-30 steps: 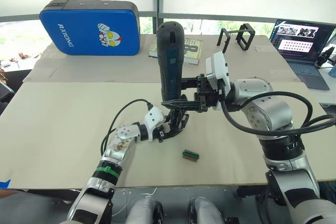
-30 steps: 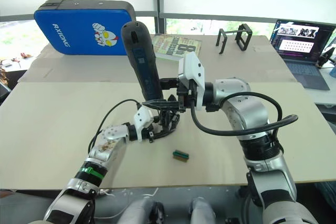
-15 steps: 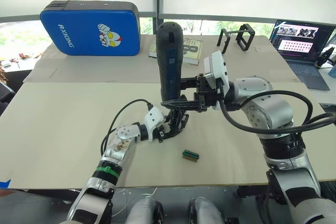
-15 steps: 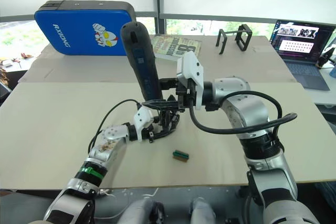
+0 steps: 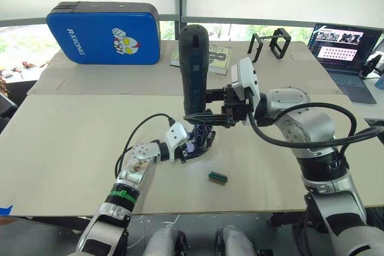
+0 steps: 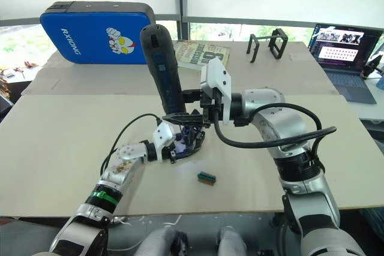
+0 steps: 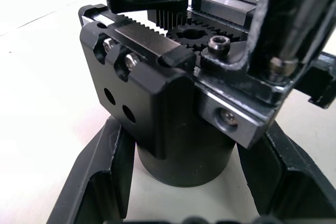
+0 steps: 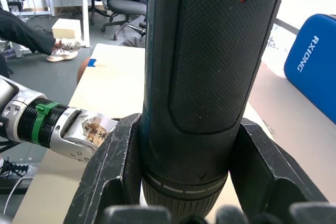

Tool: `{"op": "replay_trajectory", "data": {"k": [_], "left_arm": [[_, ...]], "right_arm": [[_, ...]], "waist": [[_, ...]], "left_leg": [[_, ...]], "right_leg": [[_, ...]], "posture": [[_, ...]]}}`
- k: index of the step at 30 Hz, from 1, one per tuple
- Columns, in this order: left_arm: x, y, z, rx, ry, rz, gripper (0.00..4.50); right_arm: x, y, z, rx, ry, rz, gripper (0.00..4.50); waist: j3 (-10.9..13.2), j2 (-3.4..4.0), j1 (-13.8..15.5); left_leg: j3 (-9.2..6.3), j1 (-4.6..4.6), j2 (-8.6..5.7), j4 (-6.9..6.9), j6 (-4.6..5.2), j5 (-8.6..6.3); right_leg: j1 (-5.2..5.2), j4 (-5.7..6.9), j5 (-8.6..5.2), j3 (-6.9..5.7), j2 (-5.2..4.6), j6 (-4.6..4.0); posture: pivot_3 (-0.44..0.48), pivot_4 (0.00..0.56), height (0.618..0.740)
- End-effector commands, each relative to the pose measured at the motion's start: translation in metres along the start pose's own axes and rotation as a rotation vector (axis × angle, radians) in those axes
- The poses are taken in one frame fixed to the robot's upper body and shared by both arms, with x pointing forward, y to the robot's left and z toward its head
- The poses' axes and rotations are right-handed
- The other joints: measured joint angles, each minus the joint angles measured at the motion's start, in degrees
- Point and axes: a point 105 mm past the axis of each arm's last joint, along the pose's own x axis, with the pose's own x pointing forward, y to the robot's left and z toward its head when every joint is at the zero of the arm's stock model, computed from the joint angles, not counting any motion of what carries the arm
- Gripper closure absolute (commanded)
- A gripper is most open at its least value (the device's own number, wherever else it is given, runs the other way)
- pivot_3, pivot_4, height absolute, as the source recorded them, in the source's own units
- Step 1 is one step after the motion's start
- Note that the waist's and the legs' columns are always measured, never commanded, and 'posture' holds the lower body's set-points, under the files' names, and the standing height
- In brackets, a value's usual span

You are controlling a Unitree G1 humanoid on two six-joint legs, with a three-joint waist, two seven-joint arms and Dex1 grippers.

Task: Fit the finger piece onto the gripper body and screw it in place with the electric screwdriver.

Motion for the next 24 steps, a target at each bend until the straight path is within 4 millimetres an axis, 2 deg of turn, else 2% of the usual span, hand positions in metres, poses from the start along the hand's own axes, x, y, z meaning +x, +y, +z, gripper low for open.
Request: {"op": "replay_trajectory", "data": {"k": [1,18,23,24], "left_arm": [[0.002,-0.002,0.016,0.045,-0.048,-0.023,2.21],[0.003,-0.002,0.015,0.045,-0.048,-0.024,2.21],[0.004,-0.002,0.015,0.045,-0.047,-0.026,2.21],[0.004,-0.002,0.014,0.045,-0.046,-0.026,2.21]], "right_arm": [[-0.008,0.001,-0.045,0.114,0.157,-0.030,2.56],[-0.013,0.004,-0.042,0.084,0.151,-0.027,2.56],[-0.015,0.000,-0.019,0.037,0.088,-0.032,2.56],[-0.014,-0.001,-0.007,0.011,0.051,-0.032,2.56]], "waist": [[-0.01,0.00,0.00],[-0.07,0.01,0.12],[-0.07,0.01,0.13],[-0.06,0.01,0.13]], "left_leg": [[0.00,0.00,0.00,0.00,0.00,0.00],[-0.01,0.00,0.00,-0.01,0.00,0.00],[-0.01,-0.01,0.00,-0.02,0.00,-0.01],[-0.01,-0.02,0.00,-0.02,0.00,-0.01]], "right_leg": [[0.00,0.00,0.00,0.00,0.00,0.00],[-0.01,-0.01,0.00,0.00,-0.03,0.00],[-0.03,-0.02,0.00,0.01,-0.05,0.00],[-0.04,-0.01,0.00,0.01,-0.05,0.00]], "posture": [[0.000,0.150,0.740],[0.000,0.150,0.740],[0.000,0.150,0.740],[0.000,0.150,0.740]]}}
